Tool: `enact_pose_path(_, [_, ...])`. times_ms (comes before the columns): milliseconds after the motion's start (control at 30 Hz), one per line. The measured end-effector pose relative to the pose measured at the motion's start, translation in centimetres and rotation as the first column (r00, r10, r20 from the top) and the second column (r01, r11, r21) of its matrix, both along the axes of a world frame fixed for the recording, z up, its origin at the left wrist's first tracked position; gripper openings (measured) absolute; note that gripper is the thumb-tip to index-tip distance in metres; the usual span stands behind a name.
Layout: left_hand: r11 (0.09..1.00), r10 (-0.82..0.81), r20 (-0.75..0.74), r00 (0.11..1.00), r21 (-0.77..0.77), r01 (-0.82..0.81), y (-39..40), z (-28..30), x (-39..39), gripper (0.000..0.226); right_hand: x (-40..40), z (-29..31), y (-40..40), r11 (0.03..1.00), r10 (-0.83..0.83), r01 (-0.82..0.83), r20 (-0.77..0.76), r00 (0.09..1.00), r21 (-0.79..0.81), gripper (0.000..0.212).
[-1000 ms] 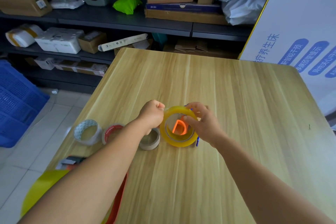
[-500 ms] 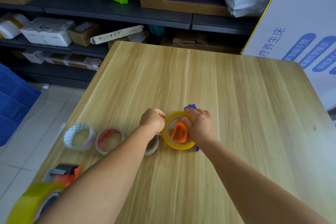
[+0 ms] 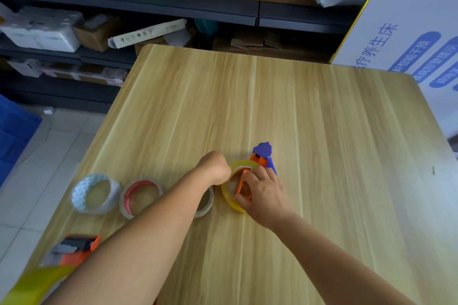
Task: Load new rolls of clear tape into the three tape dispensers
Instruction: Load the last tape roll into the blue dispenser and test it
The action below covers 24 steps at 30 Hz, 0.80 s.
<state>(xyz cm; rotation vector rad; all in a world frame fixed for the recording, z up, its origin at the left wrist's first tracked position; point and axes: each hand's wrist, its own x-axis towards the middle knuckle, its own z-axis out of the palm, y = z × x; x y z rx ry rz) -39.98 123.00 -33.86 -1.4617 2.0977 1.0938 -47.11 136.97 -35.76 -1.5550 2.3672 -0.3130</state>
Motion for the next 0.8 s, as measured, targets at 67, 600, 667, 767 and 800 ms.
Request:
enact_pose_path(67, [0.999,-0.049,0.023,0.999,0.009,0.049,-0.1,0.1,-0.2,0.022,-0.4,0.0,-0.2,1.000,0.027,-0.027,0.017,0.999,-0.004,0.035])
enact_pose_path(600, [0.818,0.462,-0.222,0.859,0.480,-0.316,6.9,-2.0,-0.7,0.028,-1.0,-0.5,3.6,0.930,-0.360,0.340,0.165,0.918,0.137,0.051])
enact_pose_path(667, [0.816,0.475,-0.273,0.836,0.491,-0.304,7.6,-1.9,-0.2,0.031,-1.7,-0.3,4.1,0.925,-0.380,0.364,0.249,0.891,0.110,0.050])
enact_pose_path(767, [0.888,0.396,-0.378,0.837,0.390,-0.244,8.8,-2.0,0.5,0.029,-2.8,0.1,5.0,0.915,-0.401,0.389,0.337,0.851,0.107,0.062])
enact_pose_path(800, [0.915,0.355,-0.421,0.835,0.340,-0.217,9.2,-2.0,0.6,0.027,-3.0,0.3,5.4,0.913,-0.404,0.394,0.366,0.838,0.103,0.066])
